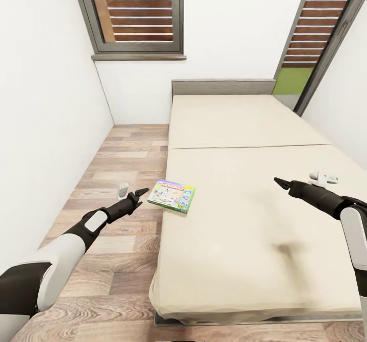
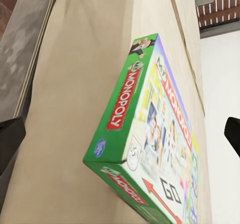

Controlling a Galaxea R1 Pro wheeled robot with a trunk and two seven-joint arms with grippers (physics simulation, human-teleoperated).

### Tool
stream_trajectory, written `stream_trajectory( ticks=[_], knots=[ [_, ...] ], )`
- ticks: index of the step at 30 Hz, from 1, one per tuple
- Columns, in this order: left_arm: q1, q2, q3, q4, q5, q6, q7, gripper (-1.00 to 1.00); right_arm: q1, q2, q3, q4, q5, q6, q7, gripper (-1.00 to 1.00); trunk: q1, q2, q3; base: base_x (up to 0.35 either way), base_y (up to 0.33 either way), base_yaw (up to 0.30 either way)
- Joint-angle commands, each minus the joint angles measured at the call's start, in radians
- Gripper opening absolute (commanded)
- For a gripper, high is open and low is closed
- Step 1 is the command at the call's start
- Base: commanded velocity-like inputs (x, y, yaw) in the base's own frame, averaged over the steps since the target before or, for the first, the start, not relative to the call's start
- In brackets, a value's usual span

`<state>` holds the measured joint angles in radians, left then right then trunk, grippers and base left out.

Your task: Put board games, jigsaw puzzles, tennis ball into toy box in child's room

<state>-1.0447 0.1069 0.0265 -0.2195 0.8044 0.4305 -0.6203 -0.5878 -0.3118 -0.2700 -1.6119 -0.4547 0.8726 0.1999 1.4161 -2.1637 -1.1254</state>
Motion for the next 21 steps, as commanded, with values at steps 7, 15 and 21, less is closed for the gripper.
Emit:
stream_trajectory(
  ticks=[7,15,21],
  knots=[
    [0.001,0.000,0.003,0.000,0.003,0.008,-0.001,1.00,-0.001,0.000,-0.001,0.000,0.007,0.005,0.009,1.00,0.000,0.000,-0.001,0.000,0.000,-0.060],
    [0.004,0.002,0.004,0.000,0.003,0.006,0.000,1.00,-0.001,0.001,-0.001,0.000,0.007,0.005,0.009,1.00,0.000,0.000,-0.001,0.000,0.000,-0.021],
    [0.006,0.007,0.005,0.000,0.004,0.003,-0.001,1.00,0.000,0.004,-0.001,0.000,0.007,0.005,0.009,1.00,0.000,0.000,-0.001,0.000,0.000,-0.007]
  ],
)
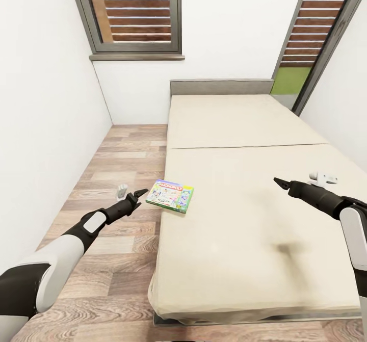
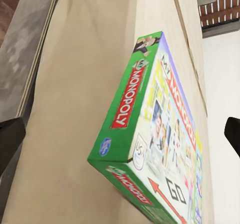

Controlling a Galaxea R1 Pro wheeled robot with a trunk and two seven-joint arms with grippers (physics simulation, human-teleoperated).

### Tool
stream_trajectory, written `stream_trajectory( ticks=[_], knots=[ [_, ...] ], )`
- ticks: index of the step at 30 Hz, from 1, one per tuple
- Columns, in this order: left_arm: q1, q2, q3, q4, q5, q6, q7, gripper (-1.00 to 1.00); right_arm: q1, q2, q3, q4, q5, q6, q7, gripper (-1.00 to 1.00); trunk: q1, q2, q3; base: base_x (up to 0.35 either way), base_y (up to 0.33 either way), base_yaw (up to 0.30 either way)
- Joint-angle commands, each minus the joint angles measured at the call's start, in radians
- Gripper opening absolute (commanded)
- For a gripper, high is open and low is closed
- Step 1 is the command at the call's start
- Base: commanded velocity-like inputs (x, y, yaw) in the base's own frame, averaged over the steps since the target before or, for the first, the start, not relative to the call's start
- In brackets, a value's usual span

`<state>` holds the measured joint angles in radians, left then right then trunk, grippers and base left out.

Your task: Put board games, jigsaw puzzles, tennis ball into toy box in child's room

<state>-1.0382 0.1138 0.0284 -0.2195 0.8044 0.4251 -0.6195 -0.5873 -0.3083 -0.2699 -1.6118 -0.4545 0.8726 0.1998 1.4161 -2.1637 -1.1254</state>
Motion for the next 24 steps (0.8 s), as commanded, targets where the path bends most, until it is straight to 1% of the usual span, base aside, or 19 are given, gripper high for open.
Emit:
stream_trajectory(
  ticks=[1,15,24],
  knots=[
    [0.000,0.000,0.003,0.000,0.004,0.009,-0.001,1.00,-0.001,0.000,-0.002,0.000,0.007,0.005,0.009,1.00,0.000,0.000,-0.001,0.000,0.000,-0.005],
    [0.002,0.005,0.004,0.000,0.004,0.005,-0.002,1.00,0.000,0.004,0.000,0.000,0.007,0.005,0.009,1.00,0.000,0.000,-0.001,0.000,0.000,-0.001],
    [0.003,0.006,0.004,0.000,0.004,0.005,-0.001,1.00,-0.002,0.004,0.000,0.000,0.007,0.005,0.008,1.00,0.000,0.000,-0.010,0.000,0.000,0.000]
  ],
)
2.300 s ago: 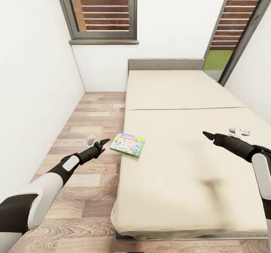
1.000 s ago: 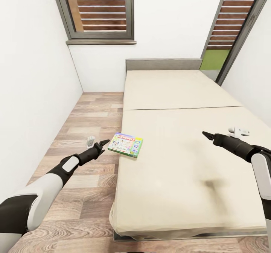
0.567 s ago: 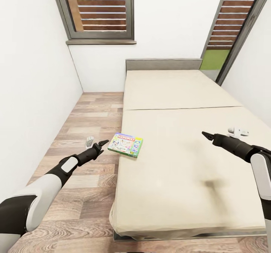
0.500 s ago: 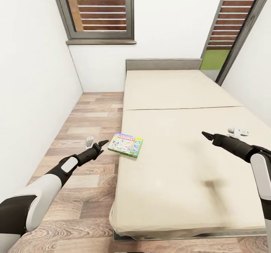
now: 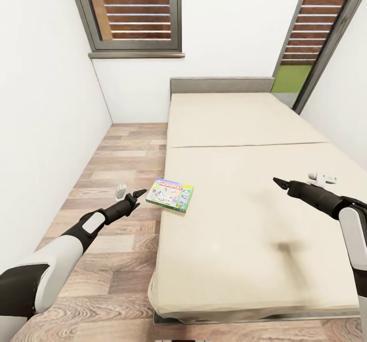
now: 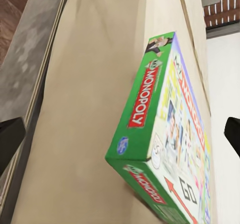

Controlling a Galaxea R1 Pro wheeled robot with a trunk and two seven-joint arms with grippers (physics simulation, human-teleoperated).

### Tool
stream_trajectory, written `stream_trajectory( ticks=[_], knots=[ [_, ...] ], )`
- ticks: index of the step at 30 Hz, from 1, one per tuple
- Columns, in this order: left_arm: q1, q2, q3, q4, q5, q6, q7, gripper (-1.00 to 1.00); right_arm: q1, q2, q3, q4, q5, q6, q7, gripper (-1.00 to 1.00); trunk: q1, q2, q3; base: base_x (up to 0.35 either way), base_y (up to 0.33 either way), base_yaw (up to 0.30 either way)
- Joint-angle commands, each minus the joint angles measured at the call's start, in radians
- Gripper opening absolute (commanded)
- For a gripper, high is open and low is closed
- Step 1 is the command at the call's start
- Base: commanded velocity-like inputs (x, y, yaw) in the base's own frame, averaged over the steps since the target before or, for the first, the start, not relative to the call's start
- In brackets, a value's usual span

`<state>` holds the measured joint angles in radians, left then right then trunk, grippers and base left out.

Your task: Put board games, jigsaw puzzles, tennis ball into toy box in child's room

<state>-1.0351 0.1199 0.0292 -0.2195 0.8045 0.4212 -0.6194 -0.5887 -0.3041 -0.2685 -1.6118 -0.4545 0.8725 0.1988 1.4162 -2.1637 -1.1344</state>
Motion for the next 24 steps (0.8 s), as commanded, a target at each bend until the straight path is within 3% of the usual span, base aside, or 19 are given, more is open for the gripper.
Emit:
stream_trajectory(
  ticks=[1,24],
  knots=[
    [0.000,0.000,0.003,0.000,0.004,0.009,-0.002,1.00,-0.001,0.000,-0.002,0.000,0.007,0.005,0.009,1.00,0.000,0.000,-0.002,0.000,0.000,0.000],
    [0.000,0.000,0.003,0.000,0.004,0.008,-0.001,1.00,-0.001,0.000,-0.001,0.000,0.007,0.005,0.009,1.00,0.000,0.000,-0.029,0.000,0.000,0.000]
  ],
)
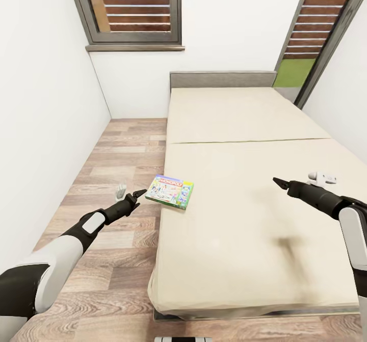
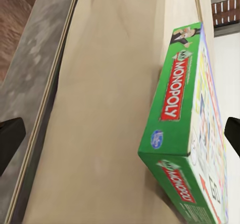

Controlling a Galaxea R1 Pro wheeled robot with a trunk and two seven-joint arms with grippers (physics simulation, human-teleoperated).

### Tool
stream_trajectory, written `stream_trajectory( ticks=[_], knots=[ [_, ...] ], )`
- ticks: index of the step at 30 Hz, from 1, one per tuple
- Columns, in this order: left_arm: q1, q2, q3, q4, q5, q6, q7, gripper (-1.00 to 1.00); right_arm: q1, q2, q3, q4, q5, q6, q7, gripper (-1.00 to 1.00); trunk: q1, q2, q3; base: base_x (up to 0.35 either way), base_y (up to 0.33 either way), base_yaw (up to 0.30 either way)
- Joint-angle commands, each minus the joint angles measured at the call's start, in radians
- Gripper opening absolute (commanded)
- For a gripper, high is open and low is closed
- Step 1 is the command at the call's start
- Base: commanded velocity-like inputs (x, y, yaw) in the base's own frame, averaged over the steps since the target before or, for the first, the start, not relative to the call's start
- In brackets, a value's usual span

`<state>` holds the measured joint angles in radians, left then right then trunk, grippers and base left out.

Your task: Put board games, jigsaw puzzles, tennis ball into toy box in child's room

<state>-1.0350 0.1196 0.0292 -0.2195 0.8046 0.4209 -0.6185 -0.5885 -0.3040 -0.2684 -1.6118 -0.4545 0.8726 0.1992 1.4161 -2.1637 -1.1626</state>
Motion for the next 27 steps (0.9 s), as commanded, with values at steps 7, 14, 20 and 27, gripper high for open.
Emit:
stream_trajectory(
  ticks=[7,14,20,27],
  knots=[
    [0.000,0.000,0.003,0.000,0.004,0.009,0.000,1.00,-0.001,0.000,-0.002,0.000,0.007,0.005,0.009,1.00,0.000,0.000,-0.002,0.000,0.000,0.000],
    [0.000,0.000,0.003,0.000,0.003,0.009,0.002,1.00,-0.001,0.000,-0.002,0.000,0.007,0.005,0.009,1.00,0.000,0.000,-0.003,0.000,0.000,0.000],
    [0.000,-0.001,0.003,0.000,0.003,0.009,0.003,1.00,-0.001,0.000,-0.002,0.000,0.007,0.005,0.009,1.00,0.000,0.000,-0.003,0.000,0.000,0.000],
    [0.000,-0.001,0.003,0.000,0.002,0.009,0.003,1.00,-0.001,0.000,-0.002,0.000,0.007,0.005,0.009,1.00,0.000,0.000,-0.003,0.000,0.000,-0.034]
  ],
)
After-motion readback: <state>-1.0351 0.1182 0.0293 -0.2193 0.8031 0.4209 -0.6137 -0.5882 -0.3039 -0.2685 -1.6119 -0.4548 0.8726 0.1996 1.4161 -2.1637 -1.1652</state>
